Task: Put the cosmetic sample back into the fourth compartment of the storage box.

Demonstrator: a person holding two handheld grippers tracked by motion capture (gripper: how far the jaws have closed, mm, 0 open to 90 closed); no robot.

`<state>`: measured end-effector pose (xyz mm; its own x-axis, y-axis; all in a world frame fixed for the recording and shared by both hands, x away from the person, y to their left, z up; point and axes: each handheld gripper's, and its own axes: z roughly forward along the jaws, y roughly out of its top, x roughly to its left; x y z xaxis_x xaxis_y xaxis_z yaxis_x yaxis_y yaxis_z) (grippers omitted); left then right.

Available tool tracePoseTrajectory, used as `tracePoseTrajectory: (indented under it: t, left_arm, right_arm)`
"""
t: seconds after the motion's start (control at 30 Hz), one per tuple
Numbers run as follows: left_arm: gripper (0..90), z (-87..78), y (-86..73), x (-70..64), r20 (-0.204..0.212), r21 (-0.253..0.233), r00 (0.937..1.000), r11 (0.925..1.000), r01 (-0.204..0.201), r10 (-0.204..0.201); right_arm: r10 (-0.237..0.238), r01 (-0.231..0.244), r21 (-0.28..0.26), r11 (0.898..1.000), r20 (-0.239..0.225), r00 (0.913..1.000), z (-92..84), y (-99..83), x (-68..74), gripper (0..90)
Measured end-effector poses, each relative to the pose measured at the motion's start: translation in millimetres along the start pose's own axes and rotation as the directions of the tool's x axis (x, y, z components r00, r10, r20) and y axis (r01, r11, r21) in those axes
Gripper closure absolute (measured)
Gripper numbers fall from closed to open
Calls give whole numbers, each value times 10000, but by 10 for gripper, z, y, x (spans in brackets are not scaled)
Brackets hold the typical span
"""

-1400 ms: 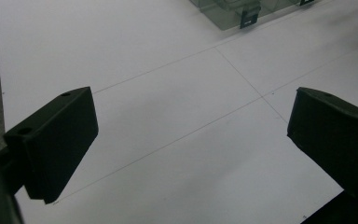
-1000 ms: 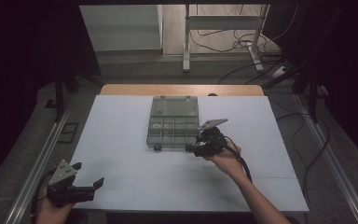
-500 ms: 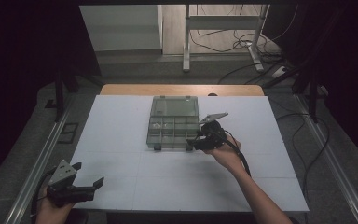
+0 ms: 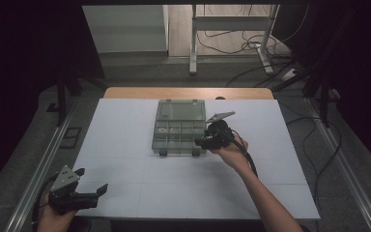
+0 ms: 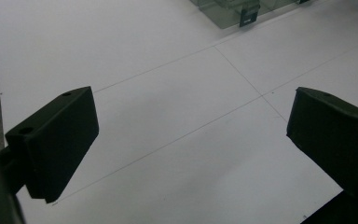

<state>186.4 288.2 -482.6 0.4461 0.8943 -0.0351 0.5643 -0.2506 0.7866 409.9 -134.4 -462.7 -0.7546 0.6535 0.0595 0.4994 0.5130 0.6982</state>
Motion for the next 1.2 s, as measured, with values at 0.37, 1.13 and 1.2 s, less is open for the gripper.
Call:
tracePoseTrajectory:
  t: [0.37,1.13,1.2]
  left_arm:
    - [29,3,2,4,19,30,10000,10000,8,-8]
    - [29,6,4,7,38,40,10000,10000,24,-24]
    - [29,7,4,7,41,51,10000,10000,12,-13]
  right_arm:
    - [70,-71,24,10000,158,9999,106,76,-82,395]
    - [428,-441,210,9988,599,9973,324,247,-274,394]
    - [469,-485,243,9985,619,9970,347,261,-286,394]
